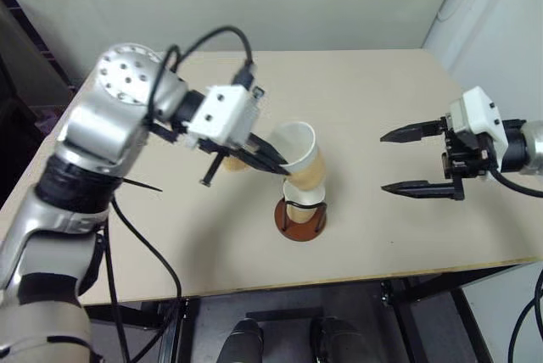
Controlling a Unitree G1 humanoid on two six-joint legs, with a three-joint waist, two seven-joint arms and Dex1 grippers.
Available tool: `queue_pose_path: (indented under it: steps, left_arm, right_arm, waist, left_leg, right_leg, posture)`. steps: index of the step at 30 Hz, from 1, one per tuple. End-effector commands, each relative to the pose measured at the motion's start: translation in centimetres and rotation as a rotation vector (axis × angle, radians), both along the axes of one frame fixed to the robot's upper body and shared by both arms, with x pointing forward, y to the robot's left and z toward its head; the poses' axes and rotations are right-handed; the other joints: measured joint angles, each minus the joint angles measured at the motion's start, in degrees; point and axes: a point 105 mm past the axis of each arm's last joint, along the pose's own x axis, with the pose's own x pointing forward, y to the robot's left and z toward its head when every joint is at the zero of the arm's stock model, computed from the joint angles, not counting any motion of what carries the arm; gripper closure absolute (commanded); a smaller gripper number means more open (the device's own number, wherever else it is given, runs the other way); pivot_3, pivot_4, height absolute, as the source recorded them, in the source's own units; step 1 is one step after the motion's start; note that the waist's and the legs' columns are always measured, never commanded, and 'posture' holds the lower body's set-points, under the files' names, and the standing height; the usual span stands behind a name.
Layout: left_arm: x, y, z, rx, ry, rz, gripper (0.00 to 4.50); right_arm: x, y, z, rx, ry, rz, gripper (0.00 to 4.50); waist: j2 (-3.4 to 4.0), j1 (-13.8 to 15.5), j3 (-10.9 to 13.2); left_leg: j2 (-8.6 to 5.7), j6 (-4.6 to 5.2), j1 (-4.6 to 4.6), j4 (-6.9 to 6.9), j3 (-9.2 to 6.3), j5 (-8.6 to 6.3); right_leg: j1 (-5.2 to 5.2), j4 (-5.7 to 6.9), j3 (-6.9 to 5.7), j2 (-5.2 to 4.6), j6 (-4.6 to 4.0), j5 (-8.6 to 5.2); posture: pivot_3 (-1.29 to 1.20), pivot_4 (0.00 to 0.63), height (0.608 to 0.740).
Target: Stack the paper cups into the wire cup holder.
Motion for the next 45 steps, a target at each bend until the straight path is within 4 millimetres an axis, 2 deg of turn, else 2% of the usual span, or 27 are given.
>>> queue_pose_path:
  steps: [1, 7, 12, 16, 22, 25, 28, 29, 32, 34, 36, 38, 41, 45]
  left_arm:
    - [-0.4, 0.0, 0.3, 0.044, -0.046, -0.058, 4.48]
    - [0.3, -0.6, -1.3, 0.09, -0.078, -0.066, 4.48]
    - [0.1, -0.9, -1.9, 0.107, -0.052, -0.066, 4.48]
    - [0.0, -1.0, -2.6, 0.125, -0.059, -0.065, 3.56]
    - [1.2, -1.9, -2.1, 0.059, -0.13, -0.006, 1.44]
    - [2.5, -2.1, -0.2, -0.052, -0.155, 0.092, 1.44]
    - [4.0, -0.2, 1.8, -0.143, -0.146, 0.24, 1.44]
    - [4.6, 1.6, 1.7, -0.133, -0.144, 0.313, 1.44]
    - [6.3, 6.7, 0.8, -0.093, -0.133, 0.516, 1.44]
    - [7.5, 9.7, -0.4, -0.08, -0.104, 0.642, 1.44]
    - [8.4, 11.5, -1.6, -0.065, -0.089, 0.72, 1.44]
    - [9.6, 12.3, -2.6, -0.058, -0.088, 0.771, 1.44]
    - [10.8, 11.9, -3.8, -0.063, -0.055, 0.781, 1.44]
    - [11.9, 11.3, -5.4, -0.031, -0.037, 0.776, 1.44]
  right_arm:
    - [-0.6, -0.4, 1.5, -0.005, -0.073, -0.026, 0.0]
    - [-0.6, -0.1, 1.5, 0.001, -0.079, -0.034, 0.0]
    - [-0.4, 0.1, 1.5, -0.001, -0.084, -0.029, 0.0]
    - [-0.4, 0.3, 1.5, -0.002, -0.087, -0.021, 0.0]
    - [-0.2, 0.7, 1.4, -0.003, -0.086, -0.004, 0.0]
    - [-0.1, 1.0, 1.3, -0.001, -0.083, 0.016, 0.0]
    - [-0.1, 1.7, 1.5, 0.015, -0.078, 0.056, 0.0]
    - [-0.4, 2.4, 1.6, 0.035, -0.07, 0.093, 0.0]
    - [-0.4, 5.2, 1.8, 0.1, -0.08, 0.153, 0.0]
    - [1.5, 7.4, 2.0, 0.158, -0.118, 0.086, 0.0]
    - [3.2, 9.0, 2.2, 0.191, -0.142, 0.016, 0.0]
    - [4.3, 9.9, 2.2, 0.197, -0.165, -0.015, 0.0]
    - [5.4, 10.3, 2.1, 0.195, -0.184, -0.068, 0.0]
    - [5.3, 10.1, 1.9, 0.192, -0.187, -0.081, 0.0]
  waist:
    - [0.0, 0.0, 0.0]
    - [0.03, 0.1, 0.0]
    - [0.03, 0.1, 0.0]
    - [0.04, 0.1, 0.0]
    - [0.04, 0.1, 0.0]
    - [0.04, 0.1, 0.0]
    - [0.05, 0.0, 0.0]
    - [0.07, -0.2, 0.0]
    - [0.24, -1.2, -0.1]
    - [0.34, -1.5, -0.1]
    - [0.41, -1.4, 0.0]
    - [0.4, -0.8, 0.0]
    - [0.39, 0.6, 0.0]
    - [0.37, 1.0, -0.1]
  left_leg:
    - [-0.01, 0.09, -0.07, 0.0, 0.01, 0.05]
    - [-0.33, 0.83, -0.31, 0.69, -0.01, -0.27]
    - [-0.41, 1.12, -0.41, 0.95, 0.11, -0.45]
    - [-0.4, 1.13, -0.39, 0.91, 0.12, -0.46]
    - [-0.4, 1.14, -0.39, 0.95, 0.14, -0.46]
    - [-0.4, 1.14, -0.39, 0.97, 0.15, -0.46]
    - [-0.37, 1.14, -0.35, 0.95, 0.18, -0.46]
    - [-0.34, 1.13, -0.32, 0.93, 0.22, -0.46]
    - [-0.3, 1.16, -0.16, 0.82, 0.36, -0.47]
    - [-0.24, 1.18, -0.04, 0.76, 0.33, -0.48]
    - [-0.19, 1.2, 0.05, 0.77, 0.24, -0.47]
    - [-0.18, 1.24, -0.06, 0.81, 0.11, -0.43]
    - [-0.27, 1.25, -0.26, 0.85, -0.02, -0.42]
    - [-0.47, 1.22, -0.73, 0.92, 0.0, -0.41]
  right_leg:
    - [0.0, -0.25, 0.11, 0.01, 0.14, 0.1]
    - [0.01, -0.4, 0.64, -0.16, 0.61, 0.25]
    - [0.02, -0.53, 0.72, -0.33, 0.76, 0.33]
    - [0.01, -0.51, 0.72, -0.31, 0.76, 0.33]
    - [0.02, -0.49, 0.72, -0.31, 0.76, 0.33]
    - [0.02, -0.48, 0.72, -0.31, 0.78, 0.34]
    - [0.02, -0.45, 0.72, -0.28, 0.79, 0.35]
    - [0.02, -0.45, 0.72, -0.27, 0.79, 0.34]
    - [0.01, -0.46, 0.76, -0.15, 0.74, 0.32]
    - [0.01, -0.43, 0.8, -0.07, 0.66, 0.28]
    - [-0.01, -0.33, 0.79, -0.07, 0.57, 0.28]
    - [-0.13, -0.32, 0.74, -0.11, 0.43, 0.4]
    - [-0.21, -0.34, 0.69, -0.29, 0.37, 0.43]
    - [-0.59, -0.39, 0.65, -0.56, 0.37, 0.43]
  posture:
    - [0.0, 0.15, 0.74]
    - [0.0, 0.15, 0.74]
    - [0.0, 0.15, 0.74]
    - [0.0, 0.15, 0.74]
    - [0.0, 0.15, 0.74]
    - [0.0, 0.15, 0.74]
    - [0.0, 0.15, 0.74]
    - [0.0, 0.15, 0.74]
    - [0.0, 0.15, 0.74]
    - [0.0, 0.15, 0.74]
    - [0.0, 0.15, 0.74]
    - [0.0, 0.15, 0.74]
    - [0.0, 0.15, 0.74]
    - [0.0, 0.15, 0.74]
